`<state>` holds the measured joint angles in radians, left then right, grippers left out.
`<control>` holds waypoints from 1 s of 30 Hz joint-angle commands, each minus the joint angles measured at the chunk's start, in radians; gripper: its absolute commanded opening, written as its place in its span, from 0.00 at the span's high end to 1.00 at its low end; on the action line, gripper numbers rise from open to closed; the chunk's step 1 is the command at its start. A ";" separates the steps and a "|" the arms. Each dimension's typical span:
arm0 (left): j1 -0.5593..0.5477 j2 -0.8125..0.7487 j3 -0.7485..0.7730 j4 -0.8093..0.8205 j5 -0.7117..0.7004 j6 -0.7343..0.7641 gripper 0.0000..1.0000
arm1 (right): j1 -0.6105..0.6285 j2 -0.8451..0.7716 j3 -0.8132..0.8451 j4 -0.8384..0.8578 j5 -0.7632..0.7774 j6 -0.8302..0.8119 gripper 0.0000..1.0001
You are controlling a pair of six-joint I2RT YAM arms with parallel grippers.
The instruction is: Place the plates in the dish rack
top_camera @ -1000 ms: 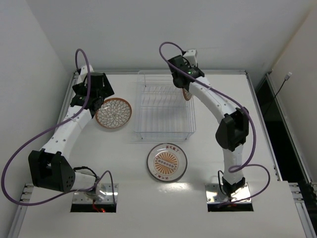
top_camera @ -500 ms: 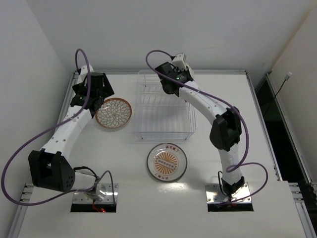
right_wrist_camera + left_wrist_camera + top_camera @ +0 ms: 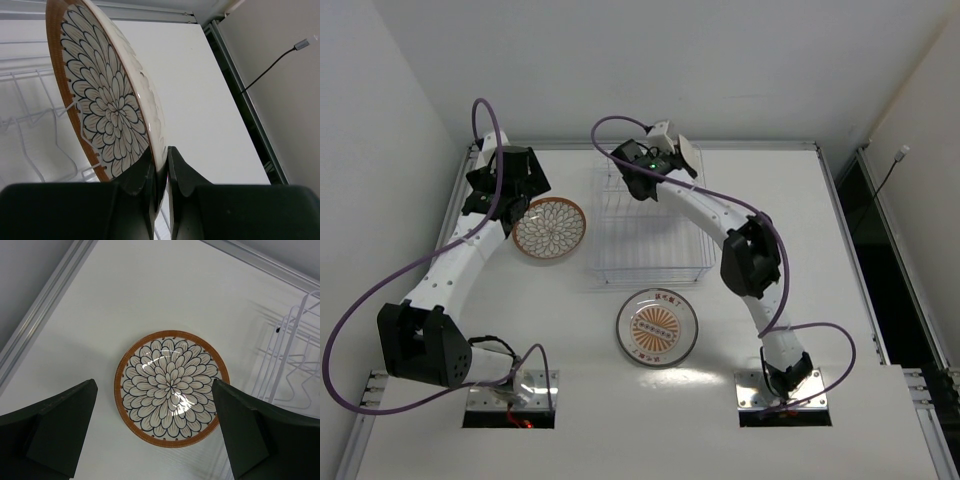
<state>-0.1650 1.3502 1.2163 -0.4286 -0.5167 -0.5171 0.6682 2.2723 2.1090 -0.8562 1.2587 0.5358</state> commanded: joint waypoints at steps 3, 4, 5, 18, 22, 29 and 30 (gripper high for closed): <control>-0.001 -0.010 0.022 0.028 -0.003 -0.008 0.00 | 0.019 -0.037 -0.010 0.019 -0.048 0.079 0.94; -0.001 -0.010 0.022 0.028 -0.003 -0.008 0.00 | 0.019 -0.046 -0.011 0.019 -0.048 0.079 0.84; -0.001 -0.010 0.022 0.028 -0.003 -0.008 0.00 | 0.019 -0.046 -0.011 0.019 -0.048 0.079 0.84; -0.001 0.000 0.022 0.028 0.006 -0.008 0.00 | -0.002 -0.068 -0.041 -0.027 -0.140 0.162 0.63; -0.001 0.000 0.022 0.028 0.006 -0.008 0.00 | -0.002 -0.105 -0.032 -0.027 -0.131 0.162 0.45; -0.001 0.000 0.022 0.028 0.006 -0.008 0.00 | -0.012 -0.281 -0.134 0.062 -0.120 0.126 0.29; -0.001 0.000 0.022 0.028 0.006 -0.008 0.00 | -0.021 -0.308 -0.161 0.106 -0.143 0.092 0.29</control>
<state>-0.1650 1.3529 1.2163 -0.4282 -0.5117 -0.5171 0.6662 2.1075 1.9961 -0.8616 1.1038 0.6685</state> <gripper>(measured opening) 1.000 0.710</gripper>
